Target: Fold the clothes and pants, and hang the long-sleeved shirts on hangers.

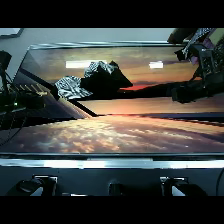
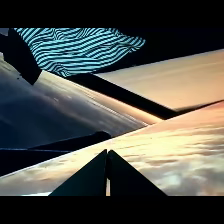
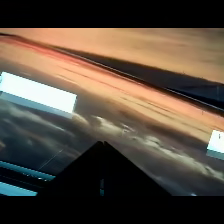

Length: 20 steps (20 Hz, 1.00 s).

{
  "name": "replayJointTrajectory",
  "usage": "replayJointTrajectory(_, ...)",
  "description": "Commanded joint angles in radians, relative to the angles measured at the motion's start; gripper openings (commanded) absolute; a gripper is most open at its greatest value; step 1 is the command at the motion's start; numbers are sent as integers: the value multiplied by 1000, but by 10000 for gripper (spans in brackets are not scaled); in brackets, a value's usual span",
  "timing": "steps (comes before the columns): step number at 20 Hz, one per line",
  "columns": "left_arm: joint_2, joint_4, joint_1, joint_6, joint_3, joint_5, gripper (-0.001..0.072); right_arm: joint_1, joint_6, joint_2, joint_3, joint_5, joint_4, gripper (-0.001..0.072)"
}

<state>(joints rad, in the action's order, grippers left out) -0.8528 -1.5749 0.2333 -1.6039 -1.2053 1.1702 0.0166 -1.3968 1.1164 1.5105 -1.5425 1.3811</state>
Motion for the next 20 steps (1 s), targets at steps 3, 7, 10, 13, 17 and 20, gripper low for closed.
replayJointTrajectory(3,0,0,-1,0,1,0,32,1,2,-1,0,0,0,28)
replayJointTrajectory(7,-24,-18,-13,-201,20,-10,702,1,2,-1,0,0,0,28)
replayJointTrajectory(10,-125,23,-108,-390,76,-59,702,1,2,-1,0,0,0,28)
replayJointTrajectory(13,-301,336,-237,-332,108,-303,702,1,2,0,0,0,0,28)
replayJointTrajectory(17,-551,650,-273,-181,98,-560,702,1,2,-1,0,0,0,28)
replayJointTrajectory(20,-694,687,-247,-173,56,-563,702,1,2,-1,0,0,0,28)
